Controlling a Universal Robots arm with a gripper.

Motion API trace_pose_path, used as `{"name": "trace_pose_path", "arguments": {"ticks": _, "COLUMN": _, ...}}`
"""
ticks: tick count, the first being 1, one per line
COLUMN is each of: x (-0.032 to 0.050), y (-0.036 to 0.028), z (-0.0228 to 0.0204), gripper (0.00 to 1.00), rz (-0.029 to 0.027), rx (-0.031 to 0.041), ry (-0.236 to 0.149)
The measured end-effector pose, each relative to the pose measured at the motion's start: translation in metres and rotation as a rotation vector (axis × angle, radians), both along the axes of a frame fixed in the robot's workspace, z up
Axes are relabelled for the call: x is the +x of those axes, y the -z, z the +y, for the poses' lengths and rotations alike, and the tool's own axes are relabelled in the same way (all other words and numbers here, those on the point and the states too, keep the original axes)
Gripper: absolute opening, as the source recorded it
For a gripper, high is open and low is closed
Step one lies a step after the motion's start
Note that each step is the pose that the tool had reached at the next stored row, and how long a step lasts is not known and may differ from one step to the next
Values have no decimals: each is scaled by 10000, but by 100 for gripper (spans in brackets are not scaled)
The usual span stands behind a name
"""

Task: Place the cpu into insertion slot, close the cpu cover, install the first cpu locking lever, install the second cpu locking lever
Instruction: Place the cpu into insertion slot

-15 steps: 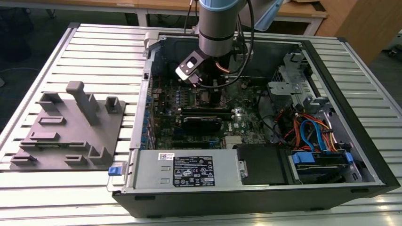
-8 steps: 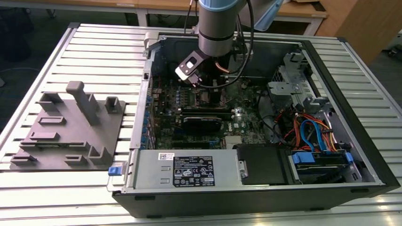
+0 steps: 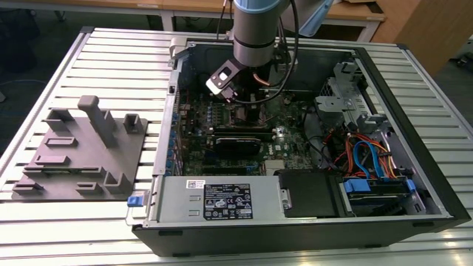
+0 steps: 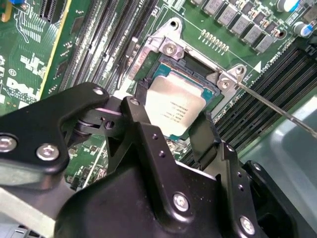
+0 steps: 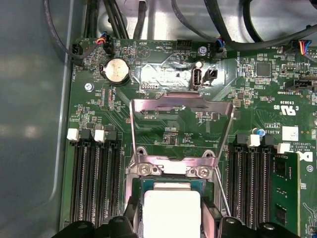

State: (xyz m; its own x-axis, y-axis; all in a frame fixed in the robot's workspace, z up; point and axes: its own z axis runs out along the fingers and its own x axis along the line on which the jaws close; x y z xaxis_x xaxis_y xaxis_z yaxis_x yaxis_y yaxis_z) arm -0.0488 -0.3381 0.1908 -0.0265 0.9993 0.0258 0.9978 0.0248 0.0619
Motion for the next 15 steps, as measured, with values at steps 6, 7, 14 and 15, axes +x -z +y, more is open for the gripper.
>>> {"name": "trace_pose_path", "arguments": {"ticks": 6, "x": 1, "y": -9, "z": 0, "gripper": 54, "rz": -2, "rx": -10, "ry": -2}}
{"name": "trace_pose_path", "arguments": {"ticks": 7, "x": 1, "y": -12, "z": 0, "gripper": 54, "rz": -2, "rx": -23, "ry": -2}}
{"name": "trace_pose_path", "arguments": {"ticks": 14, "x": -1, "y": -42, "z": -1, "gripper": 54, "rz": -1, "rx": -105, "ry": 3}}
{"name": "trace_pose_path", "arguments": {"ticks": 15, "x": -4, "y": -43, "z": -1, "gripper": 54, "rz": 0, "rx": -114, "ry": 9}}
